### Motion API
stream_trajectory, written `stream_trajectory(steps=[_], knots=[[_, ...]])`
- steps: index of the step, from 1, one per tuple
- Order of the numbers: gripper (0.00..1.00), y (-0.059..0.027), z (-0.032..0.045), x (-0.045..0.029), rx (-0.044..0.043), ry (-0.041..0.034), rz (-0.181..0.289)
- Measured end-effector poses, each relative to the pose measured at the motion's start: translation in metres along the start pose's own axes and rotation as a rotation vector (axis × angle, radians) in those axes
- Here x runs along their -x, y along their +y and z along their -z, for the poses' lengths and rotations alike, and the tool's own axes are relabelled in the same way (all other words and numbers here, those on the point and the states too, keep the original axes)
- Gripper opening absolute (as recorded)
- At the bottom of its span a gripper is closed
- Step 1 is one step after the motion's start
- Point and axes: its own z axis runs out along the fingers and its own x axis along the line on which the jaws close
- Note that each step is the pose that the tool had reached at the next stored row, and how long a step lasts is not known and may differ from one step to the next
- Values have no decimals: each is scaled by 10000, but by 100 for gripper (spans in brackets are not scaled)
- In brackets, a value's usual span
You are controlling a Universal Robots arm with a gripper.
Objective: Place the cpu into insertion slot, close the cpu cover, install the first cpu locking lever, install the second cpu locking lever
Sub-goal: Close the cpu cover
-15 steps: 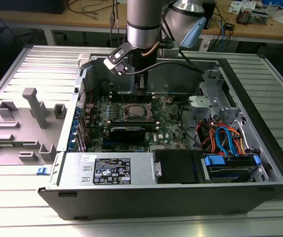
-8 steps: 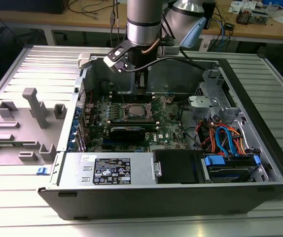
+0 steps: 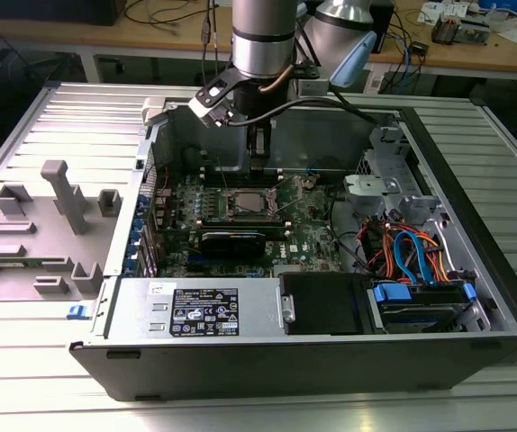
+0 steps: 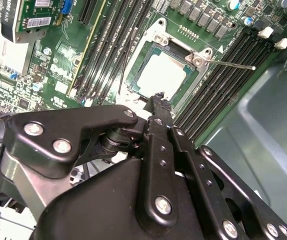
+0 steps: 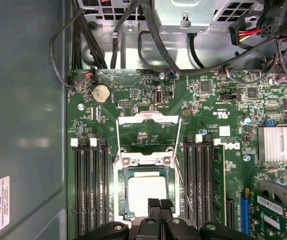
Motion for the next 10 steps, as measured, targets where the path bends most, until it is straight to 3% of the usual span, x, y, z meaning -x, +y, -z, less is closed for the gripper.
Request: stream_trajectory(steps=[4,10], knots=[[11,1,61,5,0,-21,0],[11,2,93,7,2,-43,0]])
